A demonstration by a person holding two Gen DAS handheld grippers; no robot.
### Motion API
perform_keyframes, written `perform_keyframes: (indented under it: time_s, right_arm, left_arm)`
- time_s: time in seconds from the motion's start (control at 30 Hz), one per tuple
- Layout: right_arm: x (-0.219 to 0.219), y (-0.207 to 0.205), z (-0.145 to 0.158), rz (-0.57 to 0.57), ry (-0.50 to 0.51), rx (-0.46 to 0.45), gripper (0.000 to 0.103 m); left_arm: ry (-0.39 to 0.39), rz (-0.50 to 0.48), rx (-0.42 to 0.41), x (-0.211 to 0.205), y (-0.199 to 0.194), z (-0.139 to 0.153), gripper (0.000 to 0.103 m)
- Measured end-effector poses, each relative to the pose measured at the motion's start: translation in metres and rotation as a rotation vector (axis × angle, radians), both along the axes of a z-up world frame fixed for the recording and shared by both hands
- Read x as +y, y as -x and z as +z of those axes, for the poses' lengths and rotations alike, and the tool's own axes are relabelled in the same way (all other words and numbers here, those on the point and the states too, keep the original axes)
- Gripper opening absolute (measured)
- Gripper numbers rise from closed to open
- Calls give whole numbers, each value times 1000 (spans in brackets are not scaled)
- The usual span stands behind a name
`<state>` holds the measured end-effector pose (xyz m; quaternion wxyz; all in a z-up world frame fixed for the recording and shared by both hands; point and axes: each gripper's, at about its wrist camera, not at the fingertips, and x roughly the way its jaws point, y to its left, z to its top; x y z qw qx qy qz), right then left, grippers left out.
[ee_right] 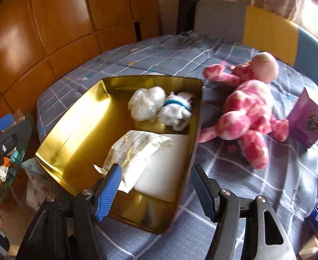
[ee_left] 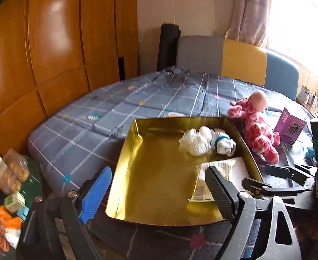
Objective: Organize soft objects
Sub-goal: 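Carry the paper packet into the gold tray and release it with the right gripper, then move both grippers back toward the remaining items on the bed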
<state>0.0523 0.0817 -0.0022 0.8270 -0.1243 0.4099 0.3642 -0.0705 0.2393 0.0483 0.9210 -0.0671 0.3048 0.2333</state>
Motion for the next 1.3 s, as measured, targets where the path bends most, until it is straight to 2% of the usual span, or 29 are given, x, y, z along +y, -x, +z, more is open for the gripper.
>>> perform_keyframes:
  time_s: [0.53, 0.83, 1.03, 1.2, 1.3]
  right_arm:
    - [-74, -3, 10, -130, -17, -38, 68]
    - [-149, -19, 17, -267, 45, -82, 68]
    - [-237, -38, 26, -482, 64, -82, 68]
    - [-319, -59, 36, -789, 59, -93, 68]
    - [-364, -64, 37, -959, 21, -98, 68]
  left_arm:
    - [-72, -66, 6, -32, -4, 12, 91]
    - [-73, -169, 10, -54, -22, 17, 91]
    - [-70, -294, 9, -81, -49, 22, 91]
    - [-107, -444, 25, -122, -75, 24, 91]
    - [-115, -518, 43, -146, -94, 20, 91]
